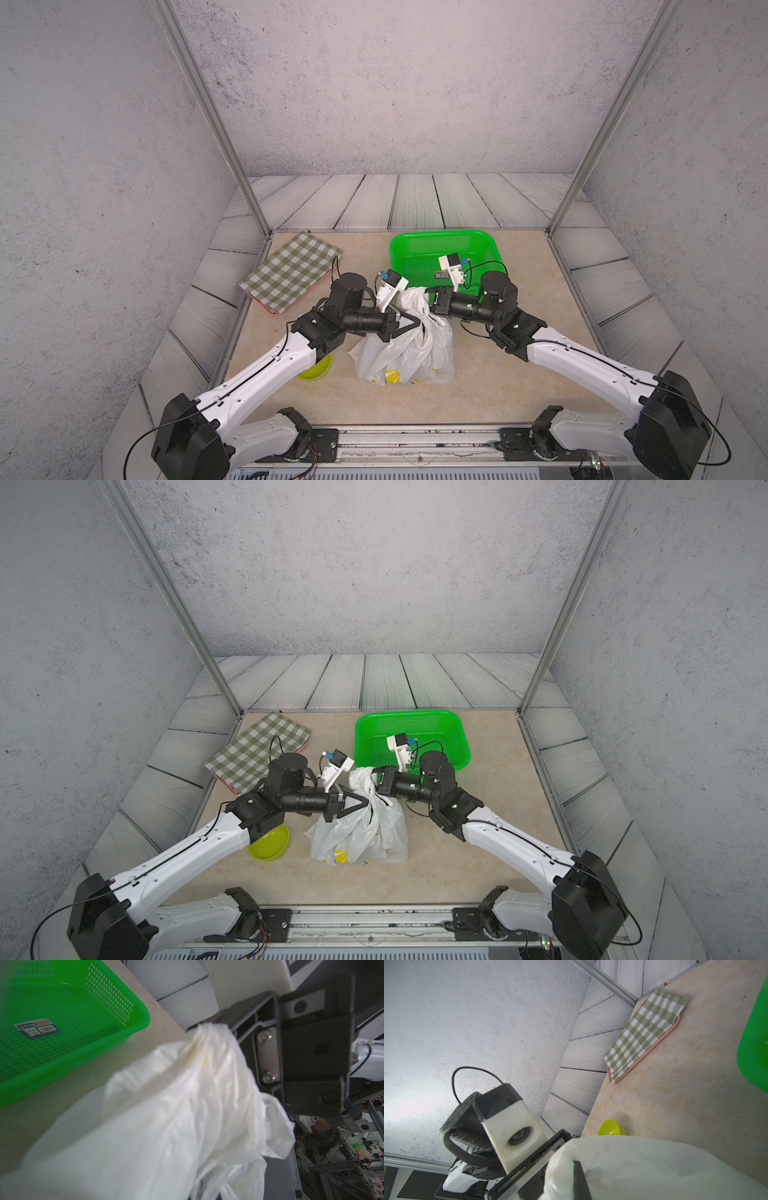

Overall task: Place the pineapple into a plastic bag & tie a knot
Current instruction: Cross the plastic bag at the center of the board.

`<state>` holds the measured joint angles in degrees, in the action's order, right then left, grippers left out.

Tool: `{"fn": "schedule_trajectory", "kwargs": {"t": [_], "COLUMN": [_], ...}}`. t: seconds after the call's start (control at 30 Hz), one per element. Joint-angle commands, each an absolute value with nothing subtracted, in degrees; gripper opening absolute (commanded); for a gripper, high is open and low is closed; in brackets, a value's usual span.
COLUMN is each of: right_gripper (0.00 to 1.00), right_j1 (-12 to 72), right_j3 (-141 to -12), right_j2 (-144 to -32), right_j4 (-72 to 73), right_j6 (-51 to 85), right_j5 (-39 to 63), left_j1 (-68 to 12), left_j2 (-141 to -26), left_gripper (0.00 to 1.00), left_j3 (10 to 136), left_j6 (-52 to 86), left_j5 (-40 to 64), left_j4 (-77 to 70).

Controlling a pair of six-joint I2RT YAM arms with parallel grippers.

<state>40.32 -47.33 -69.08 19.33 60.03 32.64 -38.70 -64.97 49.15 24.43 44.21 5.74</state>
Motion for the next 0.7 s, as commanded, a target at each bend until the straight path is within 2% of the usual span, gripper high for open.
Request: {"fn": "schedule_trajectory", "kwargs": {"t": [0.0, 0.17, 0.27, 0.63, 0.67], "right_gripper": [0.00, 0.00, 0.00, 0.00, 0.00], "right_j1": [40.36, 40.31, 40.26, 40.39, 40.28], "right_j3": [-49.65, -53.25, -56.10, -65.43, -66.23], "right_j2": [-64.18, -59.77, -58.94, -60.04, -60.11], "right_j4": [17.95, -1.50, -10.52, -29.96, -31.16], "right_j6": [55.97, 45.20, 40.30, 35.76, 35.73], "right_j5": [29.37, 16.00, 12.19, 20.05, 20.65], "left_j1": [-39.50, -39.46, -39.36, -39.11, -39.11], "left_j2": [-63.68, -60.91, -59.60, -60.84, -61.14], "left_gripper": [0.00, 0.00, 0.00, 0.01, 0.09], "left_j3": [47.58, 48.03, 49.40, 56.41, 57.06], "left_j6": [23.76, 22.59, 21.46, 17.48, 16.95], "left_j5": [45.03, 43.91, 41.88, 37.27, 37.27], "left_j4": [8.12, 11.26, 13.90, 21.41, 22.36]}}
